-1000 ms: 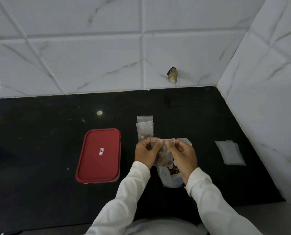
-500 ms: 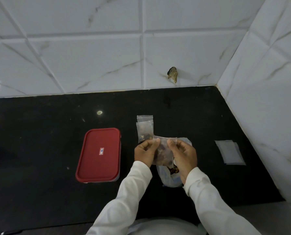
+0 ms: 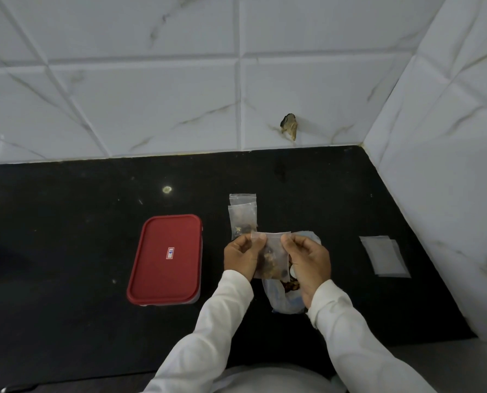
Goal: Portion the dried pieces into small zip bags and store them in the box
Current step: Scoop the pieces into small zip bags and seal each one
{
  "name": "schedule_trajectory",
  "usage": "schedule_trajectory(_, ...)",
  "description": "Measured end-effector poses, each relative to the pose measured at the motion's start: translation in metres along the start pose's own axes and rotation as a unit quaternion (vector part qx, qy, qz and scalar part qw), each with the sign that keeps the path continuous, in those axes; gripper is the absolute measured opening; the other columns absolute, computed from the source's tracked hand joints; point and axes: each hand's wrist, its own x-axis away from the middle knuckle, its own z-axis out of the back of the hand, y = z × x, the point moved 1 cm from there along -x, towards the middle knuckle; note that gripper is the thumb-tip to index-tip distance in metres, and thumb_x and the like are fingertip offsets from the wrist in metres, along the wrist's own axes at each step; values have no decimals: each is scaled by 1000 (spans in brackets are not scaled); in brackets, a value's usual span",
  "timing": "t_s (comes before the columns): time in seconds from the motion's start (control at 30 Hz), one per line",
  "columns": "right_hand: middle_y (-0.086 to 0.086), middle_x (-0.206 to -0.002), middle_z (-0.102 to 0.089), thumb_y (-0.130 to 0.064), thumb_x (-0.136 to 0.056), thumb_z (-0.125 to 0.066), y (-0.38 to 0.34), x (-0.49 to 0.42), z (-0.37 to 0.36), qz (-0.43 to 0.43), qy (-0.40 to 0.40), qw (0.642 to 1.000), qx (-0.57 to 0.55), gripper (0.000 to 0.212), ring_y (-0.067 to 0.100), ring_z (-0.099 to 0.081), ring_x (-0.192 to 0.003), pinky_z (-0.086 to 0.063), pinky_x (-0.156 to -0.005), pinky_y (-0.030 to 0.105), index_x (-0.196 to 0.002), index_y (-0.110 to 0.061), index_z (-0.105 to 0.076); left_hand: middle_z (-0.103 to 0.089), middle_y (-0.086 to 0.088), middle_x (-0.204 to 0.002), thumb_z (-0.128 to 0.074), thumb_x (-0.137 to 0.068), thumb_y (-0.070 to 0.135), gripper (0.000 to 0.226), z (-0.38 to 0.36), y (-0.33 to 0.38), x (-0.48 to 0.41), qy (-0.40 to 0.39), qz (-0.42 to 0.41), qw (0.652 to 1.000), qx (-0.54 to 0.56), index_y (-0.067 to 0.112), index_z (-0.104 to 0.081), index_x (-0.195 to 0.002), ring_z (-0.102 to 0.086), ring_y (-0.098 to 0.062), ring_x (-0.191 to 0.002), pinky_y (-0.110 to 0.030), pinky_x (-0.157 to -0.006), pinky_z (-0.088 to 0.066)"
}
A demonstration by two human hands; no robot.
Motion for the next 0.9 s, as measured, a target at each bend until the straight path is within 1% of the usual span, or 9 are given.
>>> schedule_trajectory(0.17, -11, -87, -71, -35, -87, -69, 0, 3, -2, 2, -7, 1000, 6, 8, 5, -66, -87, -52, -75, 23, -88, -27, -72, -76, 1, -96, -74, -87, 21, 8, 1, 1, 0, -3, 1, 1000, -8, 19, -75, -94, -70, -20, -99, -50, -93, -56)
schedule_trajectory(0.33, -9, -90, -70, -39, -87, -67, 5, -1, -1, -15, -6, 999, 30, 13, 9, -65, -90, -54, -84, 32, -91, -27, -71, -76, 0, -96, -74, -87, 23, 8, 0, 0, 1, 3, -19, 999, -48, 18, -74, -93, -71, -18, -97, -44, -92, -57)
schedule_trajectory(0.47, -5, -96, -69, -46, -87, -65, 7, -3, -4, -27, -19, 997, 67, 24, 12, -64, -92, -52, -88, 34, -98, -25, -70, -73, 3, -92, -73, -88, 22, 3, -2, 1, 1, 31, -26, 998, -51, 21, -71, -89, -69, -17, -94, -40, -89, -58)
schedule_trajectory(0.57, -4, -92, -72, -40, -86, -68, 6, -5, -7, -16, -3, 1000, 26, 19, 17, -67, -91, -54, -90, 40, -95, -24, -72, -74, 2, -93, -74, -87, 25, 3, 1, 1, 2, 23, -12, 999, -32, 22, -73, -87, -69, -19, -98, -42, -91, -57)
schedule_trajectory(0.67, -8, -90, -73, -40, -85, -70, 4, -8, -6, -27, -4, 999, 15, 16, 11, -67, -92, -56, -89, 38, -93, -26, -72, -77, -2, -100, -74, -87, 28, 9, 6, 2, 1, 9, 0, 1000, 14, 20, -79, -87, -69, -25, -105, -51, -94, -55)
schedule_trajectory(0.73, -7, -91, -73, -42, -84, -70, 4, -11, -6, -35, -4, 999, 15, 19, 11, -68, -93, -55, -90, 39, -94, -26, -72, -76, -6, -103, -71, -89, 21, 9, 8, 4, 2, 4, -2, 1000, 30, 16, -78, -90, -70, -27, -105, -53, -95, -55)
schedule_trajectory(0.8, -6, -93, -72, -45, -85, -68, 4, -12, -6, -38, -4, 999, 35, 22, 13, -67, -93, -54, -91, 40, -95, -26, -72, -77, -6, -99, -70, -90, 16, 9, 10, 4, 2, 9, -13, 999, 31, 15, -78, -88, -71, -26, -102, -51, -95, -55)
schedule_trajectory(0.83, -5, -94, -72, -45, -86, -67, 3, -11, -7, -37, -5, 998, 42, 23, 13, -66, -93, -54, -89, 38, -97, -25, -72, -78, -4, -96, -69, -91, 15, 11, 10, 5, 2, 14, -20, 999, 24, 17, -78, -84, -72, -25, -100, -50, -95, -55)
schedule_trajectory(0.9, -6, -95, -70, -43, -88, -65, 0, -7, -8, -32, -5, 998, 48, 23, 10, -64, -92, -52, -80, 28, -101, -24, -71, -78, 0, -91, -71, -90, 15, 19, 11, 5, 1, 34, -30, 999, 10, 23, -80, -75, -72, -23, -100, -49, -97, -54)
